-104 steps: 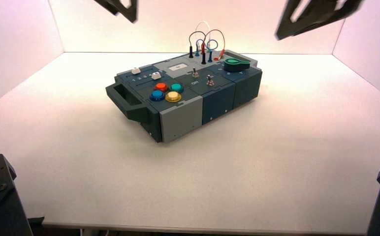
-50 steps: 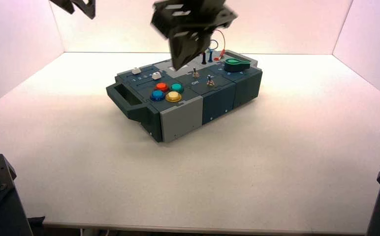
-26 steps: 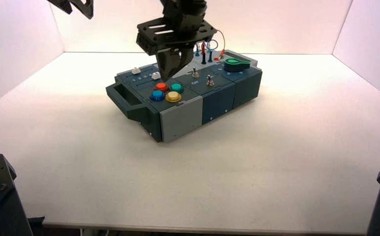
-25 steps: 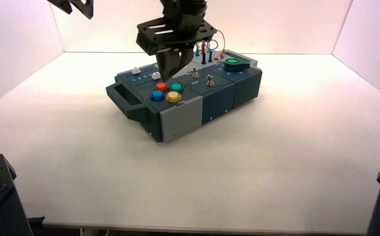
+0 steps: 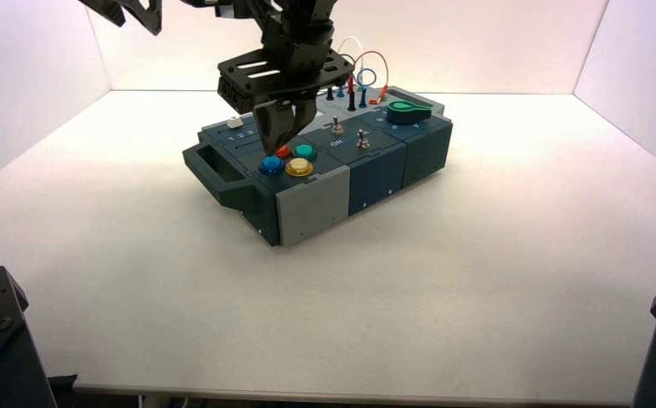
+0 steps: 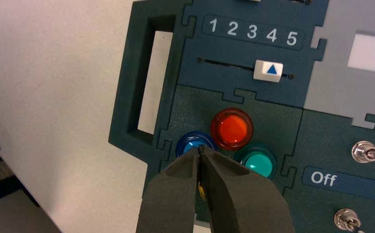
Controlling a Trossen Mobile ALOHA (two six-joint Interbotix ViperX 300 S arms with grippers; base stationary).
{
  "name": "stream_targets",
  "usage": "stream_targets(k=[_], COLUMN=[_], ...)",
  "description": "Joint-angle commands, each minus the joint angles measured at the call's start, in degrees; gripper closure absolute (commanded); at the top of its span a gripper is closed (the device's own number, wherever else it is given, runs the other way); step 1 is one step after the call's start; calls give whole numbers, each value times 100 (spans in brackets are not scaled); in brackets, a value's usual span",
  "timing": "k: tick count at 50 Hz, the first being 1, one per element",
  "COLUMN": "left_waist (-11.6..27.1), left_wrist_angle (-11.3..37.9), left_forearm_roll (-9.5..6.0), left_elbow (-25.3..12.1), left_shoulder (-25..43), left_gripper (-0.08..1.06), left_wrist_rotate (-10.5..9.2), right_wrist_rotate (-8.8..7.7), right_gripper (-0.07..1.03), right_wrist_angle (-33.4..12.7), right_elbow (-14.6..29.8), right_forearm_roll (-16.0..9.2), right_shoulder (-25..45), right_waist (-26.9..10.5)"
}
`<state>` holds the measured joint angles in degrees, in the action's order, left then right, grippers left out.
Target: Push the blue button with the right gripper.
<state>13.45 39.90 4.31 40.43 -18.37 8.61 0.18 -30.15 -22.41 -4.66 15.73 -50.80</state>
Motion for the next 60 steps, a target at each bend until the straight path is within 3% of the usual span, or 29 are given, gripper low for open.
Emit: stream_targets(k=[1,22,41,60], left_waist=[-18,-18,-18,-9], left_wrist_angle=[-26,-18,-18,-26], left_forearm_roll=[18,9,9,-9], left_elbow=[-105,-105,-105,-105], left_shoulder=[-53,-53,-35,0], left_gripper=[26,26,26,26], left_wrist_rotate=[-9,-18,-9,-18], right_wrist_rotate=[9,0,0,-79], right_gripper=[98,98,98,98], right_wrist_angle=[18,9,18,18], right_elbow=[88,0,-62,-439], right_forearm_roll=[-26,-237,-255,-211], right_shoulder=[-88,114,70,-800], right_waist=[-35,-44,-44,-35])
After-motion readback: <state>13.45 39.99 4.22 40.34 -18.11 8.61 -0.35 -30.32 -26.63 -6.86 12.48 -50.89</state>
